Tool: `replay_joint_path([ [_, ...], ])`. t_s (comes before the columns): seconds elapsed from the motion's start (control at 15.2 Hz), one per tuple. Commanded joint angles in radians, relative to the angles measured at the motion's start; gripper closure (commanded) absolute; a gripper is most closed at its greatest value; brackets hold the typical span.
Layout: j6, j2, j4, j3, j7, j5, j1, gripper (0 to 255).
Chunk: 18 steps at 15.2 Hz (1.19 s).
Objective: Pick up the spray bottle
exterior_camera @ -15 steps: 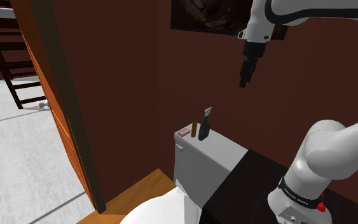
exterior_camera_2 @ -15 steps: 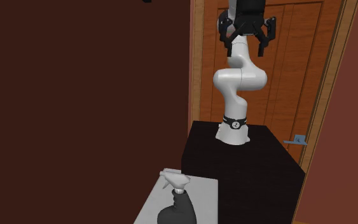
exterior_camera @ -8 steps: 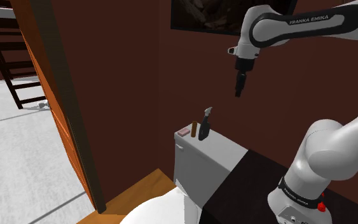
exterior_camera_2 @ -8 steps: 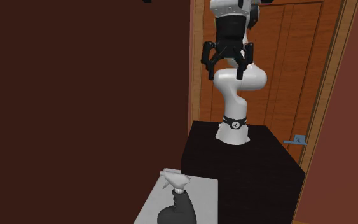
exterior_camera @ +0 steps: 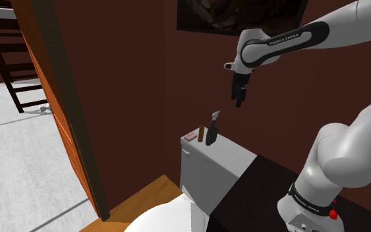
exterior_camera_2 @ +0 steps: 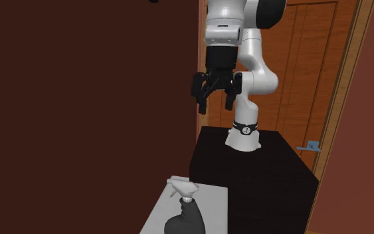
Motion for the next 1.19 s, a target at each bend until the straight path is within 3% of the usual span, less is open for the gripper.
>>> replay_joint_path([
  [0.0, 0.06, 0.068, 0.017, -0.034, -0.099, 0.008, 0.021, 0],
  [0.4, 0.222, 0.315, 0.108, -0.112, -0.413, 0.109, 0.076, 0],
  [0.79, 0.332, 0.572, 0.241, -0.091, -0.738, 0.274, 0.061, 0],
  [1.12, 0.385, 0.624, 0.236, -0.073, -0.772, 0.309, 0.046, 0],
])
